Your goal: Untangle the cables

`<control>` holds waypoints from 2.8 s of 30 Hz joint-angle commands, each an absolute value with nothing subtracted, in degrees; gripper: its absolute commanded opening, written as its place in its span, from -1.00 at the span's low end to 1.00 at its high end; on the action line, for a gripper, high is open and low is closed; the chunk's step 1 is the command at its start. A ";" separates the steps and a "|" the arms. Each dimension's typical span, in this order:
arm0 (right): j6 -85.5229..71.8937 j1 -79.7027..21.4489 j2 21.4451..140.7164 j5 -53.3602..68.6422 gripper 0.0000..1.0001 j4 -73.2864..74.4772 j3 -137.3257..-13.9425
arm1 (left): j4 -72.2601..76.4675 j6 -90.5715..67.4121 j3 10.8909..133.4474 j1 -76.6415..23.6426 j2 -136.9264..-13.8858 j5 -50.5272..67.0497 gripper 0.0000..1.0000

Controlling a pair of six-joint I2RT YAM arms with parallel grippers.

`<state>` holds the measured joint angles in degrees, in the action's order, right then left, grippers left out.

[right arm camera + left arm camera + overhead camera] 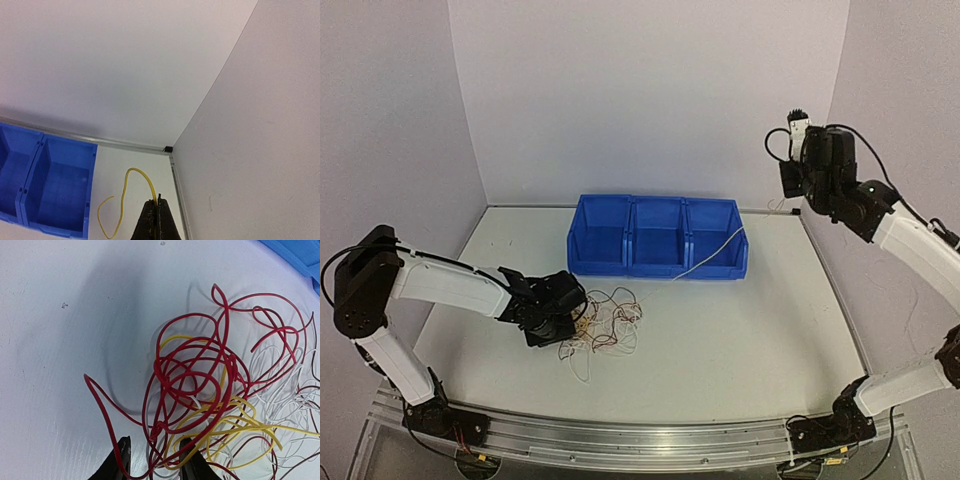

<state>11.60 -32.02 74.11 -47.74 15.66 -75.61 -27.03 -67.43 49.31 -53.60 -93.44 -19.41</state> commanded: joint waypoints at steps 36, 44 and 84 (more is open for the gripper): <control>12.55 -26.64 80.43 -24.75 -1.00 14.84 -107.07 | -24.52 -63.48 50.79 -53.35 -91.37 -18.28 0.12; 5.19 -26.71 88.89 -15.99 -1.00 14.39 -113.14 | -25.24 -61.34 52.91 -53.38 -89.83 -18.71 0.52; 15.14 -25.89 129.80 -15.25 -1.00 -9.57 -152.07 | -32.12 -63.67 47.99 -53.35 -67.91 -25.51 0.99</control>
